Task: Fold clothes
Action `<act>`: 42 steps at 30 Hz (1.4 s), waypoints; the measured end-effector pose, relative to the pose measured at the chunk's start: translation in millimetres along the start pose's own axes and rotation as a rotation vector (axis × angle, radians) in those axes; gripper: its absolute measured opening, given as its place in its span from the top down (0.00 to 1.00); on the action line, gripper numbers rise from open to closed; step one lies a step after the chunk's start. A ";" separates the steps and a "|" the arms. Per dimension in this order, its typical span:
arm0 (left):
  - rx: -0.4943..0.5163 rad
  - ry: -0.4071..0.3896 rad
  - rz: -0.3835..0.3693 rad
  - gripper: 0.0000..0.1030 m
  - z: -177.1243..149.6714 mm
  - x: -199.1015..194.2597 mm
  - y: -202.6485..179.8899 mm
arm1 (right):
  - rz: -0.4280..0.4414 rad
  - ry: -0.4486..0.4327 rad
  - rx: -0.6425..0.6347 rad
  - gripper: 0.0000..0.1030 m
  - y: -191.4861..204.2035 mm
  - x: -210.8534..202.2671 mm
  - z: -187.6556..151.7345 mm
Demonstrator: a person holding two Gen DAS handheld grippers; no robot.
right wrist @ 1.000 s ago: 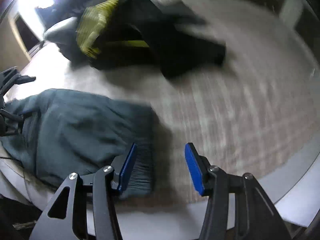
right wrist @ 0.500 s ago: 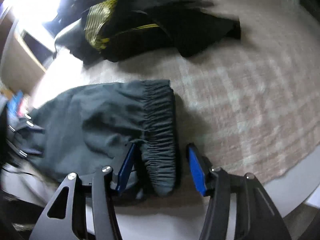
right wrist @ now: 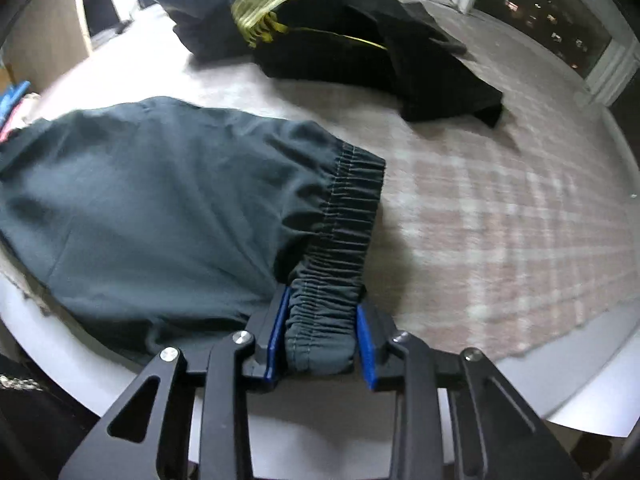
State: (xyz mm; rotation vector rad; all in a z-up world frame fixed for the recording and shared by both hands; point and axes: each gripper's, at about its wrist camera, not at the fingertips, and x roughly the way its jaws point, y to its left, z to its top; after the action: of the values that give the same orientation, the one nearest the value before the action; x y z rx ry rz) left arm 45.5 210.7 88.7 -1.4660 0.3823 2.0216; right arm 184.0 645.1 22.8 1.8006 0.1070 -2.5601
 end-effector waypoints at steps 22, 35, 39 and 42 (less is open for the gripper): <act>0.215 0.088 -0.123 0.45 21.8 60.5 99.8 | 0.447 -0.052 -0.387 0.54 332.4 -17.1 198.7; 0.156 -0.035 -0.162 0.38 48.5 15.7 131.3 | 0.597 0.008 -0.650 0.96 439.7 19.2 199.0; 0.209 -0.016 -0.153 0.37 79.1 25.7 131.4 | 0.648 -0.025 -0.663 0.96 441.4 -3.2 181.8; 0.306 0.039 -0.159 0.40 77.4 39.4 117.3 | 0.733 -0.011 -0.680 0.96 443.9 -14.1 168.3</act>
State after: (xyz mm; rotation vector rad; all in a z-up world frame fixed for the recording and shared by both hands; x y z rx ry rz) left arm -94.0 174.7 65.4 -1.3034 0.5471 1.7256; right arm 51.6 191.5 70.5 1.2467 0.2306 -1.7270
